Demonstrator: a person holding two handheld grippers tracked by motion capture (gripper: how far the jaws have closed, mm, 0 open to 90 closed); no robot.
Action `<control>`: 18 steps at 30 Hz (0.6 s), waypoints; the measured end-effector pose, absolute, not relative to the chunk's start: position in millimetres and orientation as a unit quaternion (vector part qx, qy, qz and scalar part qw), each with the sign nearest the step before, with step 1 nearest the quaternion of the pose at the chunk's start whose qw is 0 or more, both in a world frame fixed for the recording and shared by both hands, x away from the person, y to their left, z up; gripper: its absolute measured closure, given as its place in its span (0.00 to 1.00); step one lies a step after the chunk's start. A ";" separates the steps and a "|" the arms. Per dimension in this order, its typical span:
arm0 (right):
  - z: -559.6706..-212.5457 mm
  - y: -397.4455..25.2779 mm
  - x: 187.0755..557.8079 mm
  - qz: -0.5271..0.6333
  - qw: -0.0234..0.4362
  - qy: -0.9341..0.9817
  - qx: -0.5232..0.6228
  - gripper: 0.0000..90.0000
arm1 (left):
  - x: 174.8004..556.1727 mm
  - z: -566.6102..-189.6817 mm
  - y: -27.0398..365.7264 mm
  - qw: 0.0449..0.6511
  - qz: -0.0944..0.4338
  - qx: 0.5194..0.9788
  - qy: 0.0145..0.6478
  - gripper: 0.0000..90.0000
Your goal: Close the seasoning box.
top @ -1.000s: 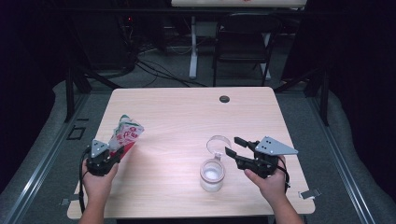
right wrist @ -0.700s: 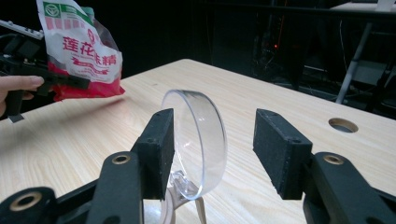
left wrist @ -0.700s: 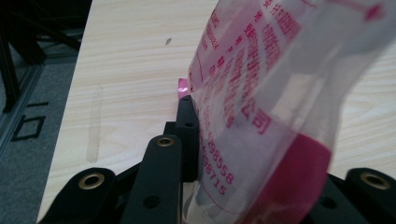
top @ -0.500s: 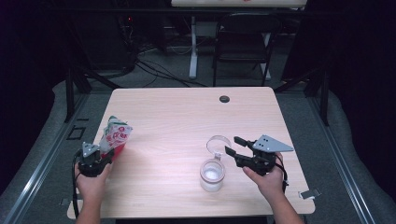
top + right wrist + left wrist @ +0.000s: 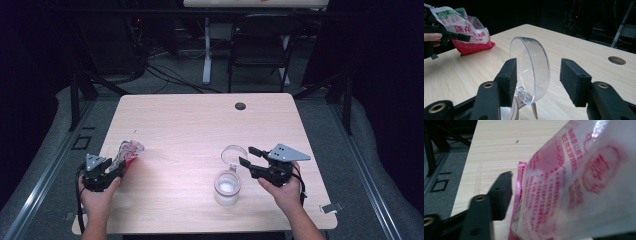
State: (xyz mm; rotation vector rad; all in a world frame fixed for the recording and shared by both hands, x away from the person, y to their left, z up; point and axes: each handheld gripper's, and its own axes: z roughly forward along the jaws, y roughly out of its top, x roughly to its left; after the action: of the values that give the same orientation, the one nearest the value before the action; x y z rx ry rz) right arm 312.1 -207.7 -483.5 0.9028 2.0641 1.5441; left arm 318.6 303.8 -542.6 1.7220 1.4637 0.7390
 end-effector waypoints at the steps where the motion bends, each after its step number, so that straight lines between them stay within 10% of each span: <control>1: -483.7 -207.5 312.2 0.553 0.204 0.740 0.324 0.53 | 318.5 -542.4 303.4 0.376 0.289 0.672 0.569 0.44; 18: -486.1 -205.8 315.8 0.553 0.197 0.741 0.327 0.53 | 308.7 -532.4 281.4 0.421 0.290 0.682 0.524 0.43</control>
State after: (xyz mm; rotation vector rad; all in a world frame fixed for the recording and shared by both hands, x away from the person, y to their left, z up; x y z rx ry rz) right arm 315.8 -205.8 -486.1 0.9143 2.0741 1.5467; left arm 308.7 281.4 -532.4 1.7077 1.3117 0.7269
